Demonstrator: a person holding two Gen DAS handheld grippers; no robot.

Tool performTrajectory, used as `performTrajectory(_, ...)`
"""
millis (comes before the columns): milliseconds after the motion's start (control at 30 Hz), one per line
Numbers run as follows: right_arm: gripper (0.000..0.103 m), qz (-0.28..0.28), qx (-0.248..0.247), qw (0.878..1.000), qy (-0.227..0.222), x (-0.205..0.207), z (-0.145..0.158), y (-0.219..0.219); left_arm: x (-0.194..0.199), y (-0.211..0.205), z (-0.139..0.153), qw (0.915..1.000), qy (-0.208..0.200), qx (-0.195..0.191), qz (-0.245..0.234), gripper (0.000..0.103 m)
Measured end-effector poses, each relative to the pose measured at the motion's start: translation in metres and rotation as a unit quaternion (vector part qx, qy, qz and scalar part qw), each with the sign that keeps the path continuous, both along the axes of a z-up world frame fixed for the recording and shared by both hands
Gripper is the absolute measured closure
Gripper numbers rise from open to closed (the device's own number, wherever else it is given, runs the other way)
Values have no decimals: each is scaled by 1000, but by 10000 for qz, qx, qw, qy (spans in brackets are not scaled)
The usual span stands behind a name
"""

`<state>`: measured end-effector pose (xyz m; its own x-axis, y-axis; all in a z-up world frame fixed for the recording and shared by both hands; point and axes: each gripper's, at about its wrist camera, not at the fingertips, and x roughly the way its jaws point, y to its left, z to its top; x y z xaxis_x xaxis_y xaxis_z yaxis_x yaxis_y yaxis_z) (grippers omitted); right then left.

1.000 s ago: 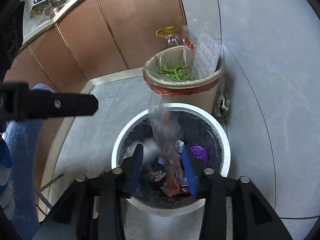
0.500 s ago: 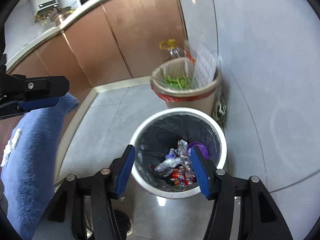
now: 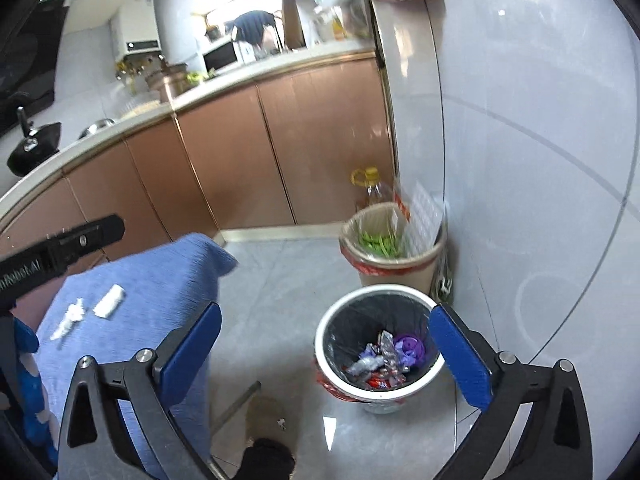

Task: Collect trash
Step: 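Move both open tools back toward the two white tissues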

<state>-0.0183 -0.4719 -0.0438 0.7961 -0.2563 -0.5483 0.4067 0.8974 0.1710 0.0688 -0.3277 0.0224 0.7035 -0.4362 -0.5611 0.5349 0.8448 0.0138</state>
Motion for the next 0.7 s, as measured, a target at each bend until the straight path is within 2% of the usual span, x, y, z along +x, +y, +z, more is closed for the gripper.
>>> performTrajectory(233,1,164,-221,9990,-350,-30,44,44,-35,60,26,9983,-376,-100,432,52)
performTrajectory(333,1,190,-383,9978,-497,-42,61,63,-48,87,35,9966,-491,-180,634,41)
performTrajectory(533,1,435,-595,9952,-639,-54,84,97,-79,139,53,9909,-785,-361,1034,39)
performTrajectory(700,1,580,-708,9927,-788,-66,97,124,-103,172,62,9839,-1074,-405,1373,32)
